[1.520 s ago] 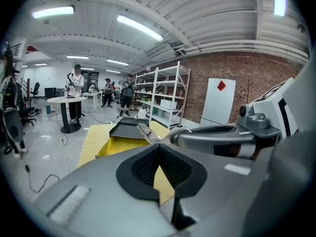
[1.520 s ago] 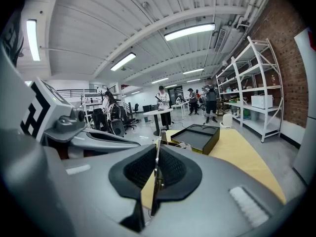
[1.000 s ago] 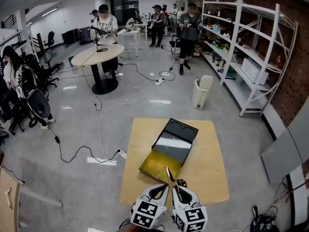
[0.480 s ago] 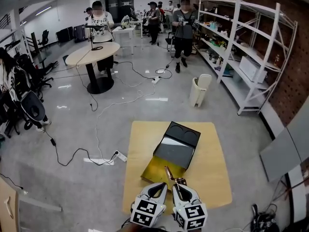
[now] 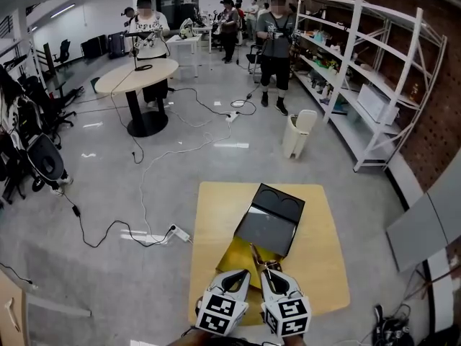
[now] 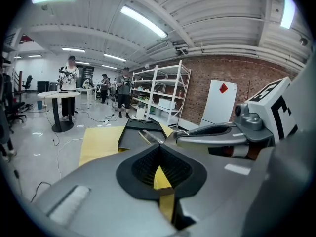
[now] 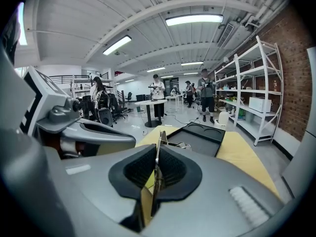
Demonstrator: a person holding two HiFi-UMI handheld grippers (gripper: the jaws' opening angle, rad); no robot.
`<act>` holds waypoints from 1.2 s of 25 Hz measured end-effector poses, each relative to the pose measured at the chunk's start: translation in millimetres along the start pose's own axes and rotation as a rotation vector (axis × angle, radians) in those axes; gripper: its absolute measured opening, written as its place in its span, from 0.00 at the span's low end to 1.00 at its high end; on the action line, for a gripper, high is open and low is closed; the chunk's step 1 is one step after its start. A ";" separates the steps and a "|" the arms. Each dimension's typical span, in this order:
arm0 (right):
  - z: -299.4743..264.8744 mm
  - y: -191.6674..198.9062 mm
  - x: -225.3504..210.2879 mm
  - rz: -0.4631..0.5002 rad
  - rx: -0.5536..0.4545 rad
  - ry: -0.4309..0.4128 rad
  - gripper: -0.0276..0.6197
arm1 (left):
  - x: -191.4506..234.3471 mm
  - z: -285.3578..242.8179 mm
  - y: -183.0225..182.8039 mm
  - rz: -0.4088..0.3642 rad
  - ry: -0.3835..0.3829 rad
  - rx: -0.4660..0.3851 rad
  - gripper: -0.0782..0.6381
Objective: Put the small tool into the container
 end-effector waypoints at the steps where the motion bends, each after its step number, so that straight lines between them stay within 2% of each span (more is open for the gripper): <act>1: -1.3 0.6 -0.9 0.002 0.003 0.001 0.07 | 0.7 -0.6 -0.3 -0.002 0.001 0.001 0.12; 11: -17.0 14.5 -6.9 0.102 0.098 -0.041 0.07 | -2.8 -5.2 5.0 -0.015 0.004 0.023 0.12; 30: -38.4 30.1 -13.6 0.117 0.194 -0.054 0.08 | -5.3 -6.3 10.5 -0.002 0.004 0.039 0.12</act>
Point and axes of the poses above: the fingertips, and each gripper's own axes: z backward along the fingers, x to its left, y out of its underside, the point moved 3 cm from there along z, backward along the fingers, and after that the axes turned 13 degrees about y, right-handed, at the moved point
